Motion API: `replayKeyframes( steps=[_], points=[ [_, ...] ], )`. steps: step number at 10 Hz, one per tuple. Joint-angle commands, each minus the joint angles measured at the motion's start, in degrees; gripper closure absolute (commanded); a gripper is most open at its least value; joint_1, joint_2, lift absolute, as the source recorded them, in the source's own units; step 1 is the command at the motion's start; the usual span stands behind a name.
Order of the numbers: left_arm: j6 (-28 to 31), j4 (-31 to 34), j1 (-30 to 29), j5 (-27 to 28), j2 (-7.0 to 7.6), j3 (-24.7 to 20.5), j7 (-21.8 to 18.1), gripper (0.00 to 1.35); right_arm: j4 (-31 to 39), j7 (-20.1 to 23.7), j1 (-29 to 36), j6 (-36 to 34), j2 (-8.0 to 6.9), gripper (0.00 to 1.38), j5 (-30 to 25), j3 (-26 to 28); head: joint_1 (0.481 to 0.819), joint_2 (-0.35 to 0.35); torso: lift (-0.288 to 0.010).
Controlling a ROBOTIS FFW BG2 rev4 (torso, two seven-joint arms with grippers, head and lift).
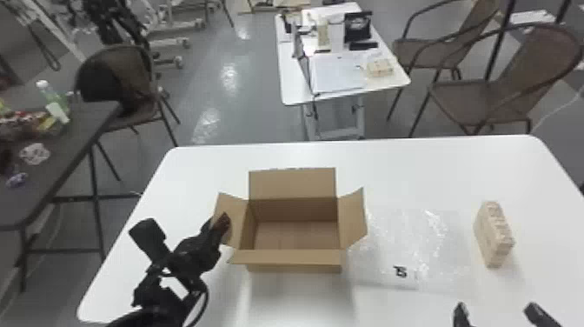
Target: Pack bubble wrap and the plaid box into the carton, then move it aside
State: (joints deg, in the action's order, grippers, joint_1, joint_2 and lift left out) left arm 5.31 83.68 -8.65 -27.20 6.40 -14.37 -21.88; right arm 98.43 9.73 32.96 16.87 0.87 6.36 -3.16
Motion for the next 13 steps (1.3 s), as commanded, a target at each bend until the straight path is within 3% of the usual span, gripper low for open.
replayKeyframes(
  steps=[1,3,6,11,13],
  points=[
    [-0.82,0.08,0.04,0.13,-0.51,0.30,0.00,1.21,0.18,-0.15,0.00,-0.09,-0.17,0.11,-0.03,0.00,0.695,0.198,-0.027],
    [-1.26,0.26,-0.05,0.13,0.01,0.92,-0.09,1.21,1.94,-0.15,0.00,-4.39,-0.92,0.11,2.96,0.00,0.695,0.193,-0.027],
    [-1.53,0.43,-0.40,-0.40,0.19,1.18,-0.27,1.21,5.46,-2.53,-2.99,-12.48,-0.92,0.11,1.46,0.35,0.695,0.187,-0.027],
    [-2.23,0.43,0.13,-0.66,-0.07,2.32,-0.44,1.21,3.96,-4.90,-20.12,-41.57,-0.92,0.10,4.28,-1.93,0.695,0.172,-0.027],
    [-2.32,0.43,0.57,-0.66,-0.07,2.85,-0.53,1.21,0.89,-10.88,-25.84,-48.78,-0.92,0.10,9.02,-5.19,0.695,0.187,-0.027]
  ],
)
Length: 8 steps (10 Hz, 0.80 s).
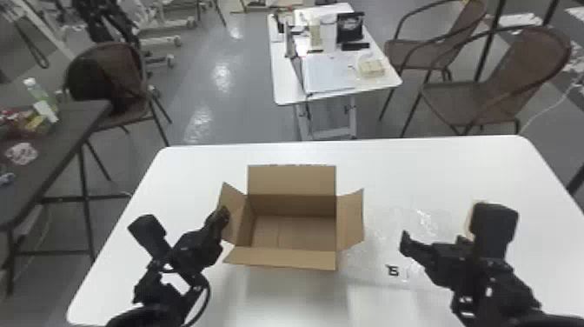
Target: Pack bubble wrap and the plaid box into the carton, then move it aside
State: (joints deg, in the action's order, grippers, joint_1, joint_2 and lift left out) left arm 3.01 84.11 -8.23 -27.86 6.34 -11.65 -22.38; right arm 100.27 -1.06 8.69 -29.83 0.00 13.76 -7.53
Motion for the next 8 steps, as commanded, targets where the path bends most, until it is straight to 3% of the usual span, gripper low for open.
replayKeyframes(
  steps=[1,3,5,8],
  points=[
    [-0.11,0.00,0.23,0.00,-0.10,0.49,0.05,1.21,-3.32,-2.54,-4.30,-5.33,-0.05,0.10,3.03,-1.69,0.695,0.196,-0.027],
    [-0.37,0.00,0.23,-0.09,-0.18,0.58,0.05,1.21,-12.73,-5.97,-9.39,-5.68,-0.05,0.10,7.77,-2.40,0.695,0.206,-0.027],
    [-0.46,-0.18,0.49,-0.35,-0.18,1.19,-0.03,1.21,-20.64,-6.06,-13.96,-5.68,-0.05,0.10,7.95,-2.49,0.695,0.209,-0.027],
    [-0.81,-0.53,0.58,-0.70,-0.18,1.98,-0.03,1.21,-26.00,-6.23,-17.22,-5.77,-0.05,0.12,7.07,-2.49,0.695,0.189,-0.027]
  ],
)
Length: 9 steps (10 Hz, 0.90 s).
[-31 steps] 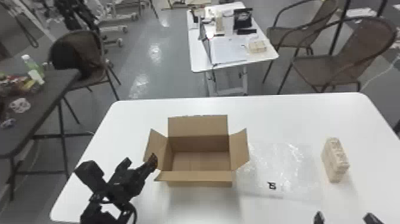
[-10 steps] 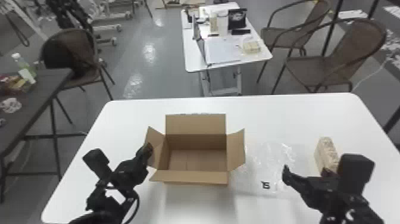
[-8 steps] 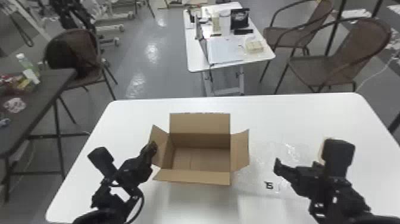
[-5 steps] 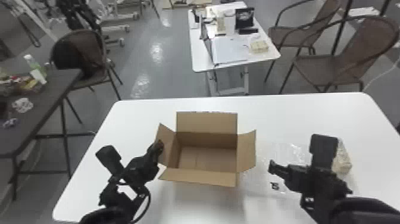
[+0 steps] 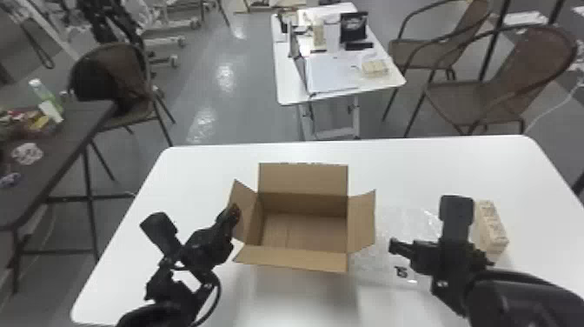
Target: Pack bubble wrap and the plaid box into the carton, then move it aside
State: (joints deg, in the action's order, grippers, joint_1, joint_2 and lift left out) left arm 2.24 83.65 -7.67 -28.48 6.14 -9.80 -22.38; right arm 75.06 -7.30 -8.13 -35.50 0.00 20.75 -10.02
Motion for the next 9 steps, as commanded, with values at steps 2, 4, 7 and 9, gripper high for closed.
replayKeyframes(
  steps=[2,4,7,9],
  points=[
    [-0.39,-0.06,-0.06,-0.35,-0.16,0.22,-0.03,1.21,-1.49,0.00,-1.10,-3.70,-0.05,0.30,-1.07,0.00,0.695,0.181,-0.027],
    [-0.39,-0.06,0.11,-0.35,-0.16,0.22,-0.03,1.21,-2.55,0.00,-2.06,-7.57,-0.05,0.36,-0.98,0.09,0.695,0.180,-0.027],
    [-0.48,-0.06,0.11,-0.44,-0.16,0.13,0.05,1.21,-0.53,0.00,-1.10,-7.65,-0.05,0.95,-0.19,0.09,0.695,0.184,-0.027],
    [-0.48,-0.06,0.11,-0.53,-0.43,-0.05,0.05,1.21,3.96,1.06,0.92,-9.06,-0.05,0.95,1.92,0.00,0.695,0.190,-0.027]
  ],
)
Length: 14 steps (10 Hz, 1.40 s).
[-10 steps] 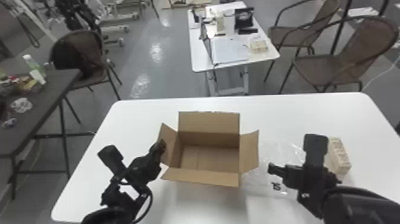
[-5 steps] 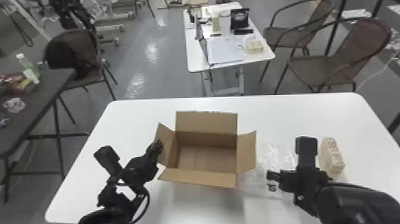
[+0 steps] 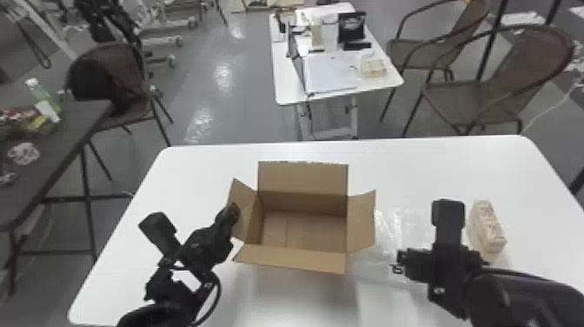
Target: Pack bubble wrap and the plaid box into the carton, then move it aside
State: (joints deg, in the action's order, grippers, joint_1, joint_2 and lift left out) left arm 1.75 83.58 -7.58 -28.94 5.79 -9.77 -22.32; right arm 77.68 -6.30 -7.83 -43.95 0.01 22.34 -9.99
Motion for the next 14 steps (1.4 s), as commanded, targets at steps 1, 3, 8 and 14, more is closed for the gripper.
replayKeyframes(
  steps=[1,3,8,14],
  points=[
    [-0.08,0.00,-0.07,-0.15,-0.08,-0.16,-0.01,1.21,4.85,0.15,1.95,-2.54,-0.06,0.95,1.31,-0.03,0.695,0.199,-0.027],
    [-0.34,0.00,-0.16,-0.24,-0.08,-0.34,-0.01,1.21,11.53,0.76,4.49,-6.68,0.87,0.95,3.68,0.06,0.695,0.224,-0.027],
    [-1.14,0.00,-0.16,-0.32,-0.16,-0.60,0.43,1.21,26.64,1.29,10.91,-21.70,3.68,1.07,10.54,4.37,0.695,0.247,-0.027],
    [-1.14,0.00,-0.25,-0.15,-0.25,-1.04,0.87,1.21,39.04,6.65,14.07,-43.41,10.98,1.07,33.21,17.29,0.695,0.252,-0.027]
  ],
)
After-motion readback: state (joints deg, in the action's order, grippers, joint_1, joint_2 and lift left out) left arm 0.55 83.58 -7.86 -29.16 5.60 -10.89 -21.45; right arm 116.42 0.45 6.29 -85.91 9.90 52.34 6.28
